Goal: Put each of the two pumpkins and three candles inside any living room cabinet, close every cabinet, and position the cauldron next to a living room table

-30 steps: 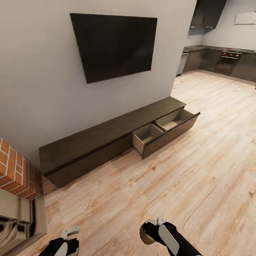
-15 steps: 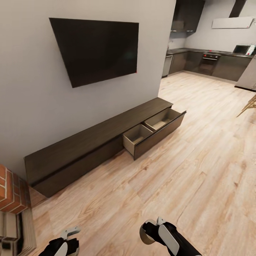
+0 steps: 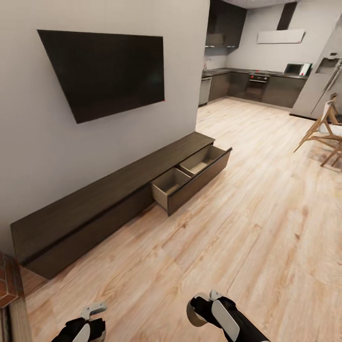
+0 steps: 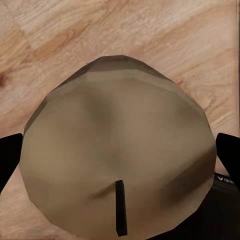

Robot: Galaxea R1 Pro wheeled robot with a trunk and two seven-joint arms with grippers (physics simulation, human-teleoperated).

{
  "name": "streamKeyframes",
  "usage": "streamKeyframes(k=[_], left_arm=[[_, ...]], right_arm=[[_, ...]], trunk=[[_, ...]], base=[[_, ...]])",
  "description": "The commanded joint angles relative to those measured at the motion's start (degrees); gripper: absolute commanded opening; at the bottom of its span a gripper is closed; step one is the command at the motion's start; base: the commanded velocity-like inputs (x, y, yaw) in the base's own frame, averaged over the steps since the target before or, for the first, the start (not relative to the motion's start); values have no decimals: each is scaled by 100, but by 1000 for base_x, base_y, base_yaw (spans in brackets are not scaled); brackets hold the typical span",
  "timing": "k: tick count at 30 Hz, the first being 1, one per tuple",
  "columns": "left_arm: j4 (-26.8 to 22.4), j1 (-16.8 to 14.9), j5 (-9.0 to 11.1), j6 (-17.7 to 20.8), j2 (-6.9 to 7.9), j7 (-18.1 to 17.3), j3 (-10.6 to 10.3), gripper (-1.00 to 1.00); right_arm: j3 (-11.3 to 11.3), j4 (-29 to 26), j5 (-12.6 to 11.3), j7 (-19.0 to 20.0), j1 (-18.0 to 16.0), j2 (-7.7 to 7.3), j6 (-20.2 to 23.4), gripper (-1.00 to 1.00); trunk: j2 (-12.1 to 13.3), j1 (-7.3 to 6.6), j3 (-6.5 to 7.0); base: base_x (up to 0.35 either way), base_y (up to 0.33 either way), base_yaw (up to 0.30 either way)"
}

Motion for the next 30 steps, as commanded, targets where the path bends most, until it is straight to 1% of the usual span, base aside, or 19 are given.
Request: streamKeyframes(k=[1,30], left_arm=[[-13,-2,60,10,7,57,-36,-100],[-13,-2,60,10,10,56,-39,-100]], right_arm=[[26,-9,-55,-47,-4,-3,5,-100],[26,0,-56,-56,-4,-3,3,-100]], trunk=[[-5,1,2],[-5,1,228]], base=[[0,0,-197],[0,0,-193]])
